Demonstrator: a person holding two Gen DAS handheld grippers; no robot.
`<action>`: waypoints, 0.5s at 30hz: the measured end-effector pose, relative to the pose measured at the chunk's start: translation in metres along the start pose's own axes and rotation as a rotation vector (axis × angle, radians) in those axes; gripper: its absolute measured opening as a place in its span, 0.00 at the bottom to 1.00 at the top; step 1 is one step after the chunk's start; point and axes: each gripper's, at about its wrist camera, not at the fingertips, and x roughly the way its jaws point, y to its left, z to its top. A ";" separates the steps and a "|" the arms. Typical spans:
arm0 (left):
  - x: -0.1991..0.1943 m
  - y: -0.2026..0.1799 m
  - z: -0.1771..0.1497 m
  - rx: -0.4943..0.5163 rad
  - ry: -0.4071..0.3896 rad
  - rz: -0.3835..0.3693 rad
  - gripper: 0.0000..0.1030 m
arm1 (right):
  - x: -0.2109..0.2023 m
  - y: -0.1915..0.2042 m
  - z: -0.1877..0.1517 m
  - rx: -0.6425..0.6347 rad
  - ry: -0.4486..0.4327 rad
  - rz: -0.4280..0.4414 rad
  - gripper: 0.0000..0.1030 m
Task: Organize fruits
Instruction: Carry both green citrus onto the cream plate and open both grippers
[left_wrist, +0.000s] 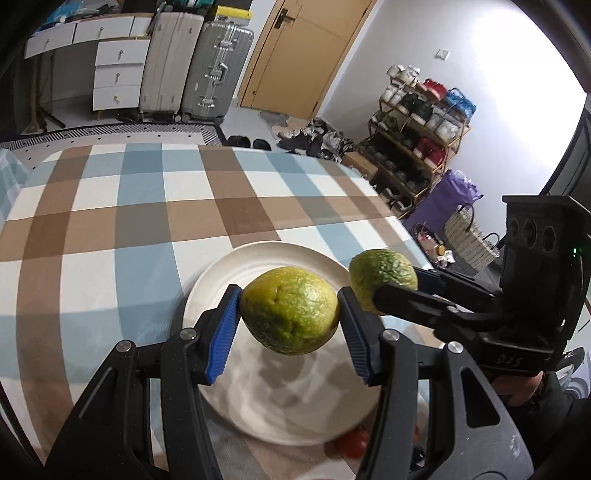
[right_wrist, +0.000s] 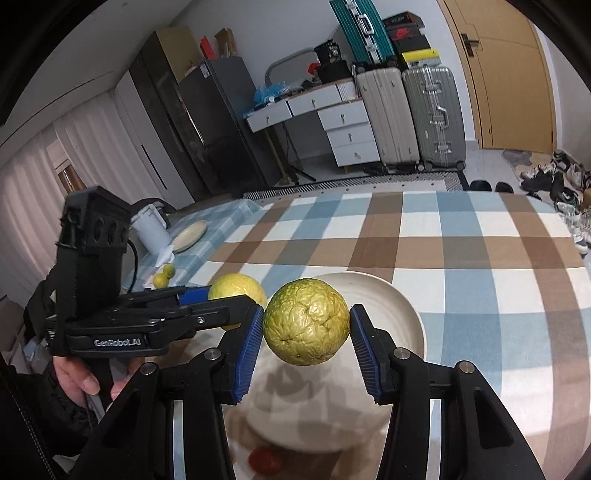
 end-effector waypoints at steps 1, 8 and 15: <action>0.008 0.003 0.002 -0.001 0.007 -0.002 0.49 | 0.006 -0.004 0.001 0.004 0.008 -0.002 0.47; 0.050 0.018 0.007 -0.022 0.047 -0.003 0.49 | 0.048 -0.029 0.001 0.025 0.068 -0.013 0.47; 0.069 0.028 0.011 -0.048 0.062 -0.019 0.49 | 0.064 -0.037 0.000 0.022 0.089 -0.030 0.47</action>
